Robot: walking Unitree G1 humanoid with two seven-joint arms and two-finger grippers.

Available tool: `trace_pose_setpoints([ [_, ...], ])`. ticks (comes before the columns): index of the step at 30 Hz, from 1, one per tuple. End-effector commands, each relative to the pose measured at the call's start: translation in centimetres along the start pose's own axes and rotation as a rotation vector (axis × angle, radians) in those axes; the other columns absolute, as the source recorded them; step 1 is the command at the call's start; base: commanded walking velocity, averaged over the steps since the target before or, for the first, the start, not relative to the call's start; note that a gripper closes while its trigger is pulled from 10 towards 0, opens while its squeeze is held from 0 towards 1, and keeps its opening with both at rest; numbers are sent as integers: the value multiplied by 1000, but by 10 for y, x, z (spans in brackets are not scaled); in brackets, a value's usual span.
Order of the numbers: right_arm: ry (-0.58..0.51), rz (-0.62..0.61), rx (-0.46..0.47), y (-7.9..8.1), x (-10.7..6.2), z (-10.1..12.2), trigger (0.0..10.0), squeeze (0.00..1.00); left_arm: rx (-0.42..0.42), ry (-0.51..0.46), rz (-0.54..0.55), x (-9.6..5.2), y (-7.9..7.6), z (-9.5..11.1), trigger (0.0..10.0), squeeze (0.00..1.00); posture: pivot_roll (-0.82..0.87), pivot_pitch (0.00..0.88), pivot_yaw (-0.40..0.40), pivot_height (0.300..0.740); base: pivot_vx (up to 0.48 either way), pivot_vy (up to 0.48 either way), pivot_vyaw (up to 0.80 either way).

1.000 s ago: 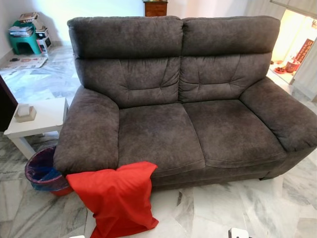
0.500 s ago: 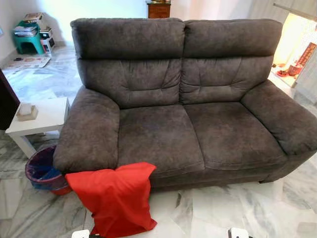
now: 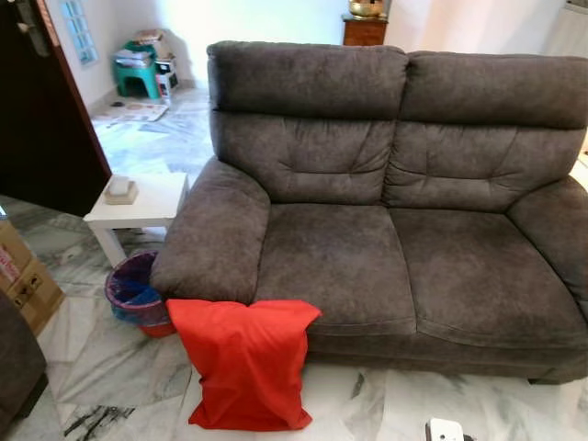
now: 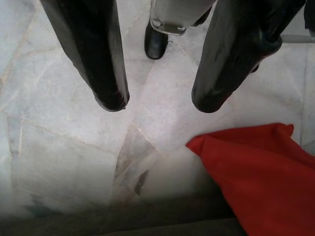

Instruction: Move the pillow to the sofa from floor

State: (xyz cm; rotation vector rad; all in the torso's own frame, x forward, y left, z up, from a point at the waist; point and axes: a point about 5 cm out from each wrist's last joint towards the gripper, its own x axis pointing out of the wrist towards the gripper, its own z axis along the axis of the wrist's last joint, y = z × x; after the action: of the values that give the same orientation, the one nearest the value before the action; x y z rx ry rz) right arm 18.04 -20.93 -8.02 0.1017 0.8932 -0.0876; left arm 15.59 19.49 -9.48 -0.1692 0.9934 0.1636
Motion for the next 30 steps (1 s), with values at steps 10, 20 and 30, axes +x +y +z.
trace_pose_setpoints([
  [10, -3, -20, 24, -1, 0, 1, 10000, 0, 6, 3, 10, 0, 4, -1, 10000, 0, -68, 10, -18, 740, 176, 0, 0],
  [20, -13, -29, 36, 1, 0, 1, 10000, 0, 3, -2, -1, 0, 0, 2, 10000, 0, -52, 21, -17, 740, 262, 0, 0],
  [30, -19, -45, 23, -1, 0, 1, 10000, 0, -7, -2, 0, 1, -3, 3, 10000, 0, -50, 30, -21, 740, 298, 0, 0],
])
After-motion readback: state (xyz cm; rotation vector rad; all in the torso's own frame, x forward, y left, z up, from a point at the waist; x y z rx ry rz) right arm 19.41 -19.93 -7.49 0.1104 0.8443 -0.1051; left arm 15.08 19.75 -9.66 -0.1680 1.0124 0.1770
